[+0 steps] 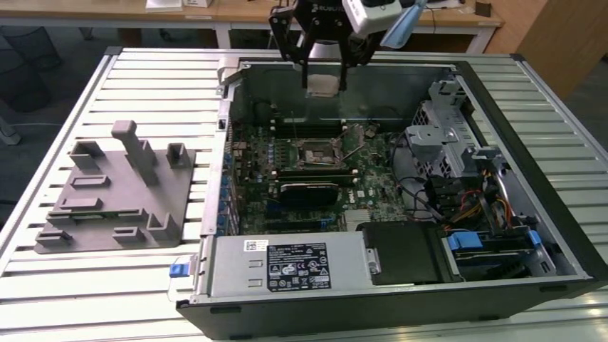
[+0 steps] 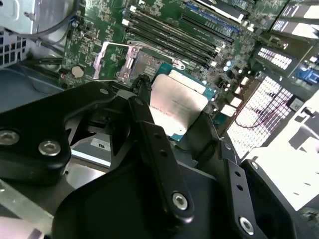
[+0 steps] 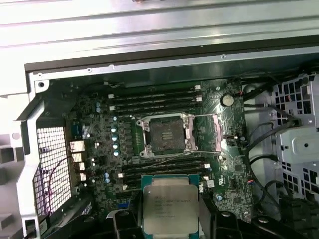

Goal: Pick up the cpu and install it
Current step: 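Place the cpu into insertion slot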

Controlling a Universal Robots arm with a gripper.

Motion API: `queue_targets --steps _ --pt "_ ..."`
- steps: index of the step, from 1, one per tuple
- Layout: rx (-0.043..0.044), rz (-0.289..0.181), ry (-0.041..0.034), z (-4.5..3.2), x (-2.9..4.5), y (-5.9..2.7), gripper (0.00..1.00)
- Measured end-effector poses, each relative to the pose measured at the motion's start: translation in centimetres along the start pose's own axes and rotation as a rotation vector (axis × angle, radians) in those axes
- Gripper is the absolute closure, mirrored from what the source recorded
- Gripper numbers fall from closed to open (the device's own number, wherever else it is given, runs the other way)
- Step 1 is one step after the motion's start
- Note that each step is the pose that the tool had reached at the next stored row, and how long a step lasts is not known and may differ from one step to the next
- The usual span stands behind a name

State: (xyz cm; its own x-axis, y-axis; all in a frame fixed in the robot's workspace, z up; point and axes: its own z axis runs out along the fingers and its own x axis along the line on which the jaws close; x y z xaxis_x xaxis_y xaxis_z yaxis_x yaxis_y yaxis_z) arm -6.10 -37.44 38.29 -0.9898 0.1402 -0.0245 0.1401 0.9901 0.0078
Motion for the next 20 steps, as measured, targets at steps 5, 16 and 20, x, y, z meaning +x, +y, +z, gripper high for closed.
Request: queue_targets --steps 5,16,20 --pt "0.0014 0.056 -0.0004 0.05 0.0 0.0 0.46" --pt "0.0037 0.146 -0.0011 0.16 0.01 0.0 0.46" --pt "0.0045 0.182 -0.0014 0.24 0.01 0.01 0.46"
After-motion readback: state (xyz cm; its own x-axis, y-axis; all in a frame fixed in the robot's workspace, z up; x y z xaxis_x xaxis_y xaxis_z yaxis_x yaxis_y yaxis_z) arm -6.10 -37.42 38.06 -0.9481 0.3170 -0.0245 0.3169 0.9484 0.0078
